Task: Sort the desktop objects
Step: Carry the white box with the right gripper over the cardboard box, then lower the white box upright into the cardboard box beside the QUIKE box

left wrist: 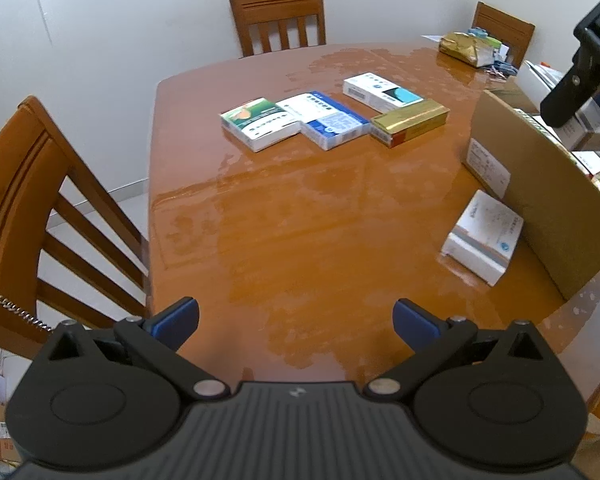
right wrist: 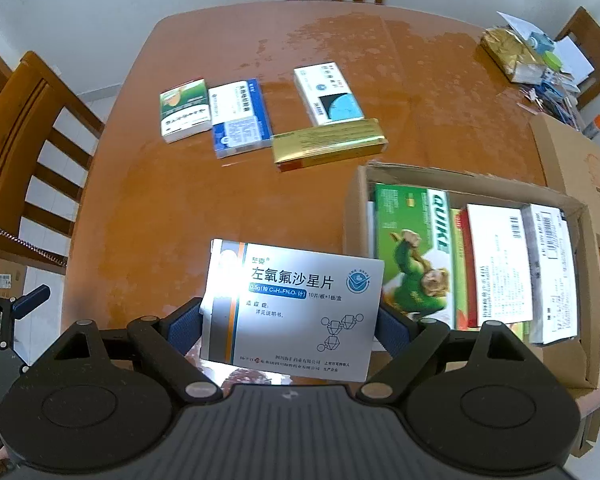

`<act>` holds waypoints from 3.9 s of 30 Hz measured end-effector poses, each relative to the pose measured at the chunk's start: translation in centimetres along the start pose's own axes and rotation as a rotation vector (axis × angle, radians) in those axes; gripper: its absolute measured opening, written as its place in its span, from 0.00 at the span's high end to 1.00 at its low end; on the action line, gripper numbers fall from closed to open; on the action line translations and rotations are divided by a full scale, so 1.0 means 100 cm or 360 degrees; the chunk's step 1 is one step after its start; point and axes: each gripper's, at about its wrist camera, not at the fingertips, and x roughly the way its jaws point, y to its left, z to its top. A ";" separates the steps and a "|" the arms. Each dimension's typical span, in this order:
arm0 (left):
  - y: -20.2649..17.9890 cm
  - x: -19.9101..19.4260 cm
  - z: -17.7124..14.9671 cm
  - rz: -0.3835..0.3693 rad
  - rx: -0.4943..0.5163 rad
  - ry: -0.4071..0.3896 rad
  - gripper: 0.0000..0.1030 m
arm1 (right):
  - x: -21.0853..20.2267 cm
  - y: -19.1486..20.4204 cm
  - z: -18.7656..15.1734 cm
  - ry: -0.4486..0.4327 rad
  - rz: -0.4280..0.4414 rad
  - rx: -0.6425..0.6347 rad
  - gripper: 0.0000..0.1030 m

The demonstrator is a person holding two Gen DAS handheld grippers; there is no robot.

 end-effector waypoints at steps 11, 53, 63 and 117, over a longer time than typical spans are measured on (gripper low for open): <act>-0.052 0.000 0.029 -0.0076 0.0072 -0.0066 0.00 | -0.016 -0.057 -0.008 -0.0018 0.0006 0.0053 0.11; -0.166 -0.009 0.100 -0.0265 0.0234 -0.0220 0.00 | 0.007 -0.180 0.004 0.0016 0.0059 0.0104 0.11; -0.173 -0.005 0.105 -0.0304 0.0184 -0.0202 0.00 | 0.016 -0.203 0.015 0.0028 0.0052 0.0168 0.11; -0.168 0.005 0.105 -0.0234 0.0101 -0.0133 0.00 | 0.062 -0.199 0.053 0.0190 0.0010 -0.0030 0.11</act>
